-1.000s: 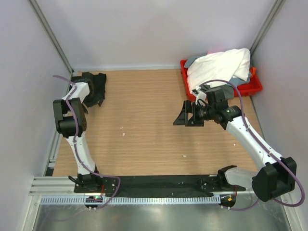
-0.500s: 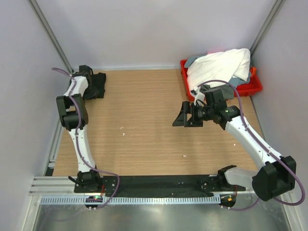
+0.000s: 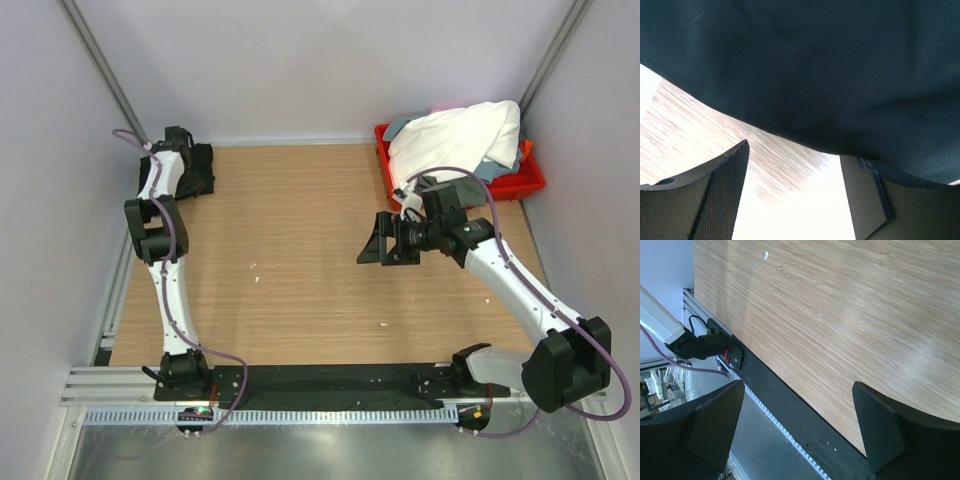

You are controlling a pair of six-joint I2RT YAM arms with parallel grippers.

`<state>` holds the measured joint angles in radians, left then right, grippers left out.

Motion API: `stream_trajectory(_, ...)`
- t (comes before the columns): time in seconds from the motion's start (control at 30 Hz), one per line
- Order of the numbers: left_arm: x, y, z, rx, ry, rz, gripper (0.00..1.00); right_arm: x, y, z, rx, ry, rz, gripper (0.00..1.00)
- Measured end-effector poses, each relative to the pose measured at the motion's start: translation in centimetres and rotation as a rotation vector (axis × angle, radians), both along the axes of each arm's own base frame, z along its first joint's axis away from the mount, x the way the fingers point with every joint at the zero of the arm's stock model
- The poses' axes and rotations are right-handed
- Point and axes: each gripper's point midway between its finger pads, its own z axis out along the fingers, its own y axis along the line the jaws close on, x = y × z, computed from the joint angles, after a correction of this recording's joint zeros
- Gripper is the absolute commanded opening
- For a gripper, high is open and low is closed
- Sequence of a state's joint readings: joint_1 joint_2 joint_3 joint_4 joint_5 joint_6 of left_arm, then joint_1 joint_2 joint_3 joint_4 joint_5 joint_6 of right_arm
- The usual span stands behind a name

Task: Fold and stack the t-shirts
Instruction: Neatly place the folded tshirt to the corner, then reset both grippers

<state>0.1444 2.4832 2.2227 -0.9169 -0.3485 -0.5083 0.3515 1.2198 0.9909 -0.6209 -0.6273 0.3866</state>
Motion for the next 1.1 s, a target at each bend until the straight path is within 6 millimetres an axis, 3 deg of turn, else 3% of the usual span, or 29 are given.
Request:
stream_trajectory(0.17,-0.2,-0.6,0.6,0.035,0.019,-0.038,0.86,0.2,-0.1,-0.4,-0.014,0.001,-0.002,0.96)
stream_trajectory(0.27,-0.6,-2.0,2.6,0.052,0.018,-0.075,0.90,0.4,-0.3,-0.7,-0.031,-0.006,-0.009,0.96)
stream_trajectory(0.37,-0.9,-5.0,7.3,0.062,-0.043,-0.129,0.91,0.6,-0.6,-0.9,-0.051,-0.013,-0.020,0.96)
stream_trajectory(0.47,-2.8,-8.8,13.6,0.066,-0.142,-0.203,0.91,0.8,-0.9,-1.0,-0.074,-0.014,-0.035,0.96)
stream_trajectory(0.57,-7.5,-13.8,20.3,0.051,-0.270,-0.328,0.91,1.0,-1.4,-0.1,-0.091,-0.036,-0.059,0.96)
stream_trajectory(0.67,-13.3,-18.9,24.3,-0.035,-0.407,-0.504,0.89,1.6,-1.8,1.9,-0.096,-0.099,-0.100,0.96)
stream_trajectory(0.77,-18.6,-20.2,24.4,-0.105,-0.466,-0.598,0.89,1.6,-2.1,4.1,-0.068,-0.165,-0.140,0.96)
stream_trajectory(0.9,-25.1,-19.4,20.5,-0.155,-0.447,-0.633,0.91,0.7,-2.2,7.2,0.005,-0.235,-0.179,0.97)
stream_trajectory(1.0,-29.0,-18.9,18.7,-0.180,-0.461,-0.653,0.94,-0.2,-2.3,8.4,0.046,-0.262,-0.193,0.97)
stream_trajectory(1.1,-31.8,-18.0,20.1,-0.179,-0.576,-0.644,0.97,-1.3,-2.6,9.3,0.073,-0.289,-0.201,0.98)
